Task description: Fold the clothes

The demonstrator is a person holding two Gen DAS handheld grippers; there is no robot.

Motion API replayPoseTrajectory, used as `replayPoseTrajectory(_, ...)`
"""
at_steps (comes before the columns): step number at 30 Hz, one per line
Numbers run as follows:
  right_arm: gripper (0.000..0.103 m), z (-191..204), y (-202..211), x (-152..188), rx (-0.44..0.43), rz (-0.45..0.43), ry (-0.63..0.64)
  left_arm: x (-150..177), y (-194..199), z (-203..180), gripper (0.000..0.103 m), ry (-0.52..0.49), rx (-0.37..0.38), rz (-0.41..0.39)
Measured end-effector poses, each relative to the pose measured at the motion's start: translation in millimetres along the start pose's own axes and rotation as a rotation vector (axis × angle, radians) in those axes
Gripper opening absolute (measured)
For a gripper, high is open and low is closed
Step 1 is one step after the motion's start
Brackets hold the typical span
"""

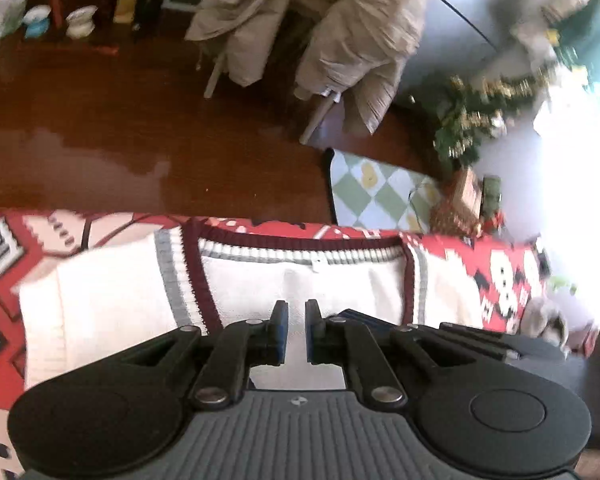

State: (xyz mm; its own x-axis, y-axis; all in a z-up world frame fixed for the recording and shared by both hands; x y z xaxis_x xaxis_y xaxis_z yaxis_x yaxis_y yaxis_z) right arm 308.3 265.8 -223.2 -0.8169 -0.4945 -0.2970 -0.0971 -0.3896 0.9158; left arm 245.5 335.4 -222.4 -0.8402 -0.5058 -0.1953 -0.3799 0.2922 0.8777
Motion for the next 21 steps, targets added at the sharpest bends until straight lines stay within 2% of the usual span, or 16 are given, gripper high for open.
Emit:
replayPoseTrajectory(8,0.005,10.6,-15.4,-27.4,0.024,-0.062,0.092,-37.6,-6.9,4.2,0.006,-0.058,-0.028,-0.036)
replayPoseTrajectory(10,0.009,9.9,-10.6,-30.2,0.032,-0.072,0.075,-39.4,3.4,4.7,0.007,-0.055,-0.045,-0.056)
replayPoseTrajectory(13,0.011,2.0,3.0,-24.2,0.036,-0.076,0.018,-26.0,17.6,7.5,0.007,-0.066,-0.064,-0.059)
replayPoseTrajectory(17,0.011,-18.5,17.5,2.8,0.089,-0.046,-0.038,2.6,15.8,19.5,0.007,-0.051,-0.081,-0.007)
replayPoseTrajectory(21,0.008,-30.1,14.4,8.6,0.117,-0.043,-0.035,3.1,14.4,23.3,0.007,-0.069,-0.1,-0.041)
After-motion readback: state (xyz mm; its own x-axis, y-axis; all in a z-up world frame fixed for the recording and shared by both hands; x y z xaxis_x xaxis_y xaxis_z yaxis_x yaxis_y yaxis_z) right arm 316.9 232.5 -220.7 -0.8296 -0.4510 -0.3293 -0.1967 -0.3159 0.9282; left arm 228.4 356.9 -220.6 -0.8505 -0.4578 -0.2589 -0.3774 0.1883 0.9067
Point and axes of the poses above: each gripper's, at about its wrist camera, not at the fingertips, and y roughly against the way its jaws point, z to its left, x to its underside, the point moved 9 cm from there along -y, roughly the way its jaws point, and after that the axes turned 12 degrees about z, right-handed, at the moved point
